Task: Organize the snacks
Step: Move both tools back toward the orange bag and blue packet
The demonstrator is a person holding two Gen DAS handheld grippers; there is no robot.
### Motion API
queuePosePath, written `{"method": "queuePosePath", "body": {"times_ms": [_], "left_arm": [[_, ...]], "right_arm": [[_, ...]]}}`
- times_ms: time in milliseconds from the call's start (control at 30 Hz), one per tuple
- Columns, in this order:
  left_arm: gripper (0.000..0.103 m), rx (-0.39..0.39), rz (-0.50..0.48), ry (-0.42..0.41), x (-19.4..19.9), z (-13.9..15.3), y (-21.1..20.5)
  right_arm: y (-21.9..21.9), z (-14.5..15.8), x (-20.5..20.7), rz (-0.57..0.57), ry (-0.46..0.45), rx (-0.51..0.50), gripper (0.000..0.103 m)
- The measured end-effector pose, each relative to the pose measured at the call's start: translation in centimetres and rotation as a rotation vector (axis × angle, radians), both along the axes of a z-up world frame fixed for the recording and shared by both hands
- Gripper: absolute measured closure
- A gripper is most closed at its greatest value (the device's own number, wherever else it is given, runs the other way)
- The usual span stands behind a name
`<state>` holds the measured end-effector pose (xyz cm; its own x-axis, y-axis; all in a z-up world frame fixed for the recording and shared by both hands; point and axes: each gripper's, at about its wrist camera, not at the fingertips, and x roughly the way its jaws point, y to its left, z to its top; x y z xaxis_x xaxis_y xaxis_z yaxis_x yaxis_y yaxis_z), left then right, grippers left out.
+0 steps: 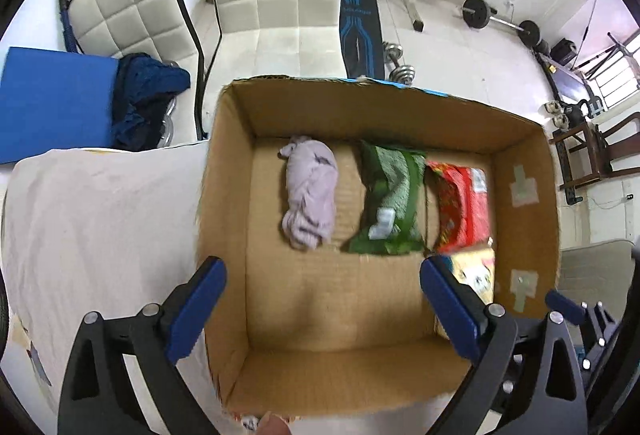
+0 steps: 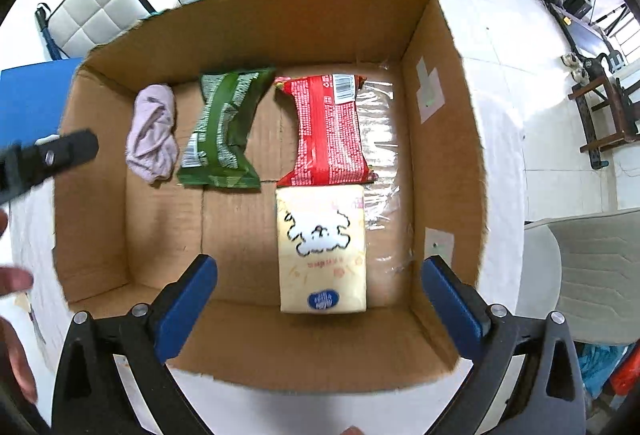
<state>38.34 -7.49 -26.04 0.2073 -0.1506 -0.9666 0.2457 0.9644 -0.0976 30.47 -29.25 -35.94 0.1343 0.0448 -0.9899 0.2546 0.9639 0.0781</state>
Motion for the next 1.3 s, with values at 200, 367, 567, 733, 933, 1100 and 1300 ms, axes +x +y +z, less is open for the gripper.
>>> {"method": "queuePosePath", "body": {"times_ms": [200, 367, 567, 733, 933, 1100, 1300], "left_arm": [[0.004, 0.015, -0.001, -0.093, -4.4, 3.3, 0.4], [0.004, 0.020, 0.006, -0.152, -7.7, 5.5, 0.9], [0.004, -0.003, 0.056, -0.159, -11.2, 6.8, 2.3], [0.004, -0.003, 0.156, -0.123, -14.2, 5.2, 5.5], [0.004, 0.052, 0.256, -0.010, -17.1, -0.1, 9.8], [0.004, 0.102, 0.323, 0.055, -18.7, -4.2, 12.5], [0.004, 0.121, 0.370, 0.104, -19.7, -7.0, 14.4]], "right_arm": [[0.5, 3.2, -3.3, 0.008, -0.063, -0.013, 0.000], [0.8, 6.4, -6.2, 0.007, -0.139, -0.019, 0.000], [1.2, 9.3, -9.4, 0.001, -0.210, -0.024, 0.000], [2.2, 8.0, -12.1, 0.022, -0.201, 0.088, 0.000], [5.1, 1.6, -13.8, 0.096, -0.084, 0.207, 0.000], [6.1, -3.9, -13.2, 0.070, -0.041, 0.241, 0.000], [6.2, -9.0, -11.9, 0.011, -0.037, 0.248, 0.014]]}}
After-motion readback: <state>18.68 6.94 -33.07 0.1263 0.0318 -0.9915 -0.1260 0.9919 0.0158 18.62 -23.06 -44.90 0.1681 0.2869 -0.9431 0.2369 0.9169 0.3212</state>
